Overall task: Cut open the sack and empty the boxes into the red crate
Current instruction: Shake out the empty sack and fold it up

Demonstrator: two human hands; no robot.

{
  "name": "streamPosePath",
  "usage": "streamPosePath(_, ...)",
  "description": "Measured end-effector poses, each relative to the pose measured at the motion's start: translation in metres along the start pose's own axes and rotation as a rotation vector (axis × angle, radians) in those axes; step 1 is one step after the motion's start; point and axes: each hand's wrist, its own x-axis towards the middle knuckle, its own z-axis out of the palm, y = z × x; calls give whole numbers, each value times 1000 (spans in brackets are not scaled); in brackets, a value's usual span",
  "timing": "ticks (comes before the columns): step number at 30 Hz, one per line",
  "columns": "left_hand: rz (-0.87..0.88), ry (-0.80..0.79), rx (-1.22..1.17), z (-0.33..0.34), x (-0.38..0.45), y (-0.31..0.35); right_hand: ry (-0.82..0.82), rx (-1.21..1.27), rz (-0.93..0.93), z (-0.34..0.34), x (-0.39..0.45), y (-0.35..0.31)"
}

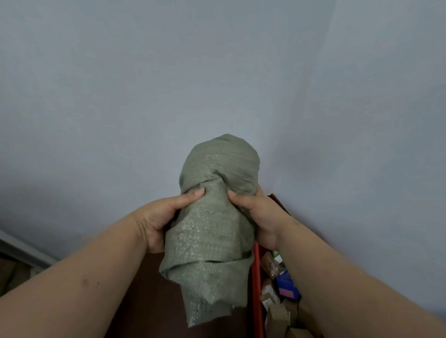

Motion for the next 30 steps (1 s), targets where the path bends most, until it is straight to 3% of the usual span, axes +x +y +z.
streamPosePath(2, 88, 57, 0, 4, 5, 0, 179, -257, -48, 3, 0, -2)
streamPosePath(4, 233, 228, 50, 10, 10, 0, 302, -397, -106, 5, -1, -5)
streamPosePath(7, 427, 463, 202, 20, 16, 0, 208, -233, -16, 8, -1, -7)
streamPosePath(9, 473, 526, 409, 29, 14, 0, 110, -137, 27, 12, -2, -6)
streamPosePath(11, 456, 398, 489, 35, 11, 1, 101, -121, -24, 16, 0, -4)
streamPosePath(14, 292, 140, 232, 35, 2, 6, 163, 38, -69, 9, 5, -6)
streamPosePath(17, 238, 246, -12, 25, 4, 8, 109, 157, -53, 1, 1, -8)
streamPosePath(20, 224, 340, 22, 15, 9, 5, 1, 195, 23, 2, -5, -9)
streamPosePath(26, 118, 111, -103, 8, 3, 0, -131, 271, 110, -2, -14, -9)
streamPosePath(30, 150, 72, -158, 4, 3, -1, 26, -52, 97, 1, -6, -8)
